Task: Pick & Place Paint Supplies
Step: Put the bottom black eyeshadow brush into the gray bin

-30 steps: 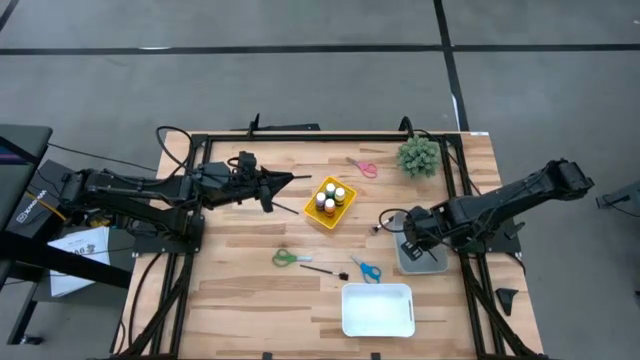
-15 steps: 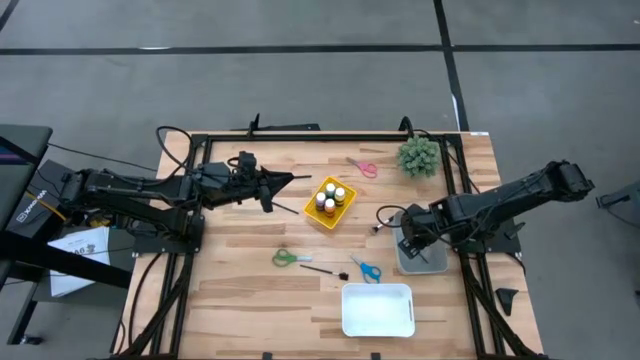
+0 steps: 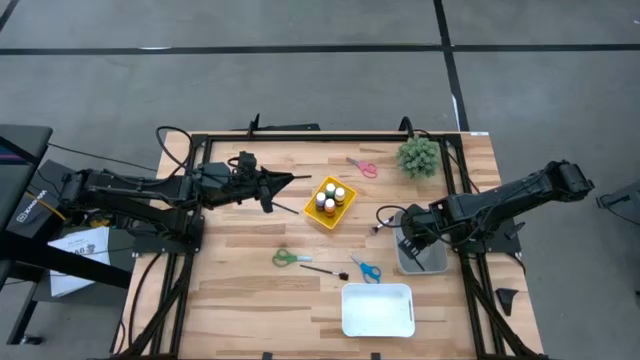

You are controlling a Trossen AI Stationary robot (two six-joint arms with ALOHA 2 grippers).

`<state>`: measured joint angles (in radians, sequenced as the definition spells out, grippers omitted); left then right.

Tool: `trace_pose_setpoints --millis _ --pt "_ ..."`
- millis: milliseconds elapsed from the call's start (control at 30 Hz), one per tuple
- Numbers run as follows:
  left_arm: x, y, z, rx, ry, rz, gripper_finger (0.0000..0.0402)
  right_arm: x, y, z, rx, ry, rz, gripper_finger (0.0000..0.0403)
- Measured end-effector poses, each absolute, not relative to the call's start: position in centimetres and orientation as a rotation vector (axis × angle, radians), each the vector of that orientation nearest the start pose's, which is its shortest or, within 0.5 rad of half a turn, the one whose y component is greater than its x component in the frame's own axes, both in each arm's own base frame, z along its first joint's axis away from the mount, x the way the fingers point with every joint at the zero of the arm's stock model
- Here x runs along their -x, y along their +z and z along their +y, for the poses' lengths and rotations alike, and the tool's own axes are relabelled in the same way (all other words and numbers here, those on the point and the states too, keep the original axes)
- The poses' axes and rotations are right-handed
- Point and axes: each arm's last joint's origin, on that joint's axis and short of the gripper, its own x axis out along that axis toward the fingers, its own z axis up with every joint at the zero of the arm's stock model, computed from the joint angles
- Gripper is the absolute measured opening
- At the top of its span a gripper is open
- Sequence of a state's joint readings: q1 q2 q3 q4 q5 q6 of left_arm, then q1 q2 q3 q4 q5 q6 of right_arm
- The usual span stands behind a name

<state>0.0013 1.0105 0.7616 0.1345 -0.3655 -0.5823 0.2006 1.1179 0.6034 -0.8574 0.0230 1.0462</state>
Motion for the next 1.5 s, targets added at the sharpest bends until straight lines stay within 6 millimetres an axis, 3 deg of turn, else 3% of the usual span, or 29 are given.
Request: trace_pose_setpoints --millis 233,467,667,833,967,1100,1267,1500 --pt "-22.7 31.1 0.6 0.562 0.25 0.073 0.004 -16.2 19.0 3.3 -0.77 -0.477 1.205 0.0056" --pt "-22.7 30.7 0.2 0.453 0.206 0.148 0.0043 -15.9 22.3 3.0 -0.843 -0.347 0.865 0.0056" --pt "-22.6 31.1 0.7 0.381 0.361 0.096 0.0078 -15.2 26.1 2.0 -0.919 -0.287 0.458 0.0056" --pt "-22.6 32.6 1.3 0.366 0.513 0.049 0.0127 -14.2 28.2 0.9 -0.942 -0.267 0.235 0.0056" --pt "-22.6 32.0 1.6 0.27 0.521 0.193 0.0165 -13.7 29.2 0.4 -0.916 -0.251 0.135 0.0056" --pt "-22.8 30.8 1.4 0.126 0.418 0.348 0.0187 -13.4 30.0 0.0 -0.877 -0.217 0.072 0.0056" --pt "-23.2 29.1 1.5 -0.109 0.348 0.53 0.0186 -13.4 30.2 -0.2 -0.848 -0.223 0.049 0.0056" --pt "-23.5 26.7 4.4 -0.256 0.355 0.754 0.0175 -13.4 30.4 -0.3 -0.849 -0.204 0.032 0.0056"
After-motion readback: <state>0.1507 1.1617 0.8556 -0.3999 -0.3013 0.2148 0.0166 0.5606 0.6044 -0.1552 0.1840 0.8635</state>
